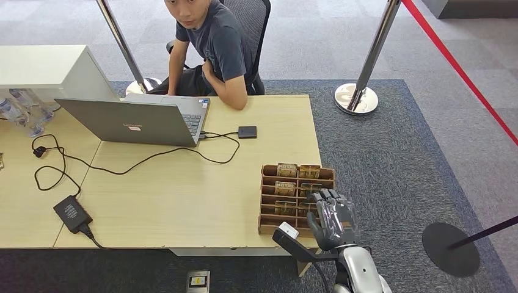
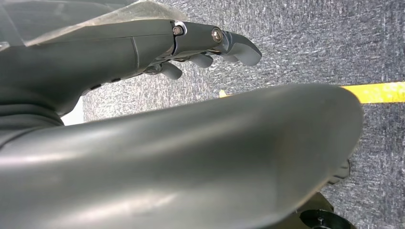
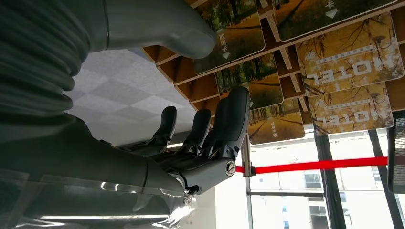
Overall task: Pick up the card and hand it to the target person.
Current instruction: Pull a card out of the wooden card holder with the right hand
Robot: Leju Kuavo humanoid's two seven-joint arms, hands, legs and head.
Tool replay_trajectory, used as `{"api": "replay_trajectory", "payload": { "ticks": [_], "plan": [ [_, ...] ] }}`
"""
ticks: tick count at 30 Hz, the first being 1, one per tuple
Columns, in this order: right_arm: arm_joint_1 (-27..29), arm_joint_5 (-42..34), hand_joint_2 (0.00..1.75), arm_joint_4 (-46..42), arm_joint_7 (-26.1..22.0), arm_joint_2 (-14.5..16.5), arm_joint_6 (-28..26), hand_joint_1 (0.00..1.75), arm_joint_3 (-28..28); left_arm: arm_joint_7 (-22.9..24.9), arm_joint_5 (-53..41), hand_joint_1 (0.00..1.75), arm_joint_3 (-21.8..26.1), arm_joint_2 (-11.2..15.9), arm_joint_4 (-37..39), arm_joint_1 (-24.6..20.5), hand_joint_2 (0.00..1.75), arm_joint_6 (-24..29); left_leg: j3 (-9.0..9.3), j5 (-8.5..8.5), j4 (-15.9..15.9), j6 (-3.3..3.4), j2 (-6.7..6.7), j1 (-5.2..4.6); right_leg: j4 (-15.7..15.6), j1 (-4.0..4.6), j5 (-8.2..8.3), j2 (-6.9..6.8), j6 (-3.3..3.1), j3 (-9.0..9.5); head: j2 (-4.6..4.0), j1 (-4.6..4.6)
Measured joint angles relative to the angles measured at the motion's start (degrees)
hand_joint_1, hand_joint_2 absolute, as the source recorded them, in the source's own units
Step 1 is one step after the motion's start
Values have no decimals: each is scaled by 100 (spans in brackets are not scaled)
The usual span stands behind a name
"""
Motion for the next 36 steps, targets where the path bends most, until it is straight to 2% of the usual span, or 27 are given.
{"api": "replay_trajectory", "payload": {
  "ticks": [14,29,32,36],
  "plan": [
    [-283,-229,175,471,-95,-9,-28,82,-52,2,-36,0,19,-4,0,0,0,-10,0,1,0,0,0,0,0,0,0,0,0,0,1,1],
    [-506,-260,175,872,-98,3,-58,94,-57,20,-15,0,27,-4,0,0,0,4,1,1,0,0,0,0,0,0,0,0,0,0,0,0],
    [-536,-260,175,916,-102,4,-70,103,-57,21,-14,0,30,-4,0,0,0,6,2,1,0,-1,0,0,0,0,1,0,-1,1,1,0],
    [-561,-265,175,956,-106,7,-92,130,-58,20,-14,0,45,-4,0,0,0,7,3,2,0,0,0,0,0,0,2,0,-1,2,0,0]
  ]
}}
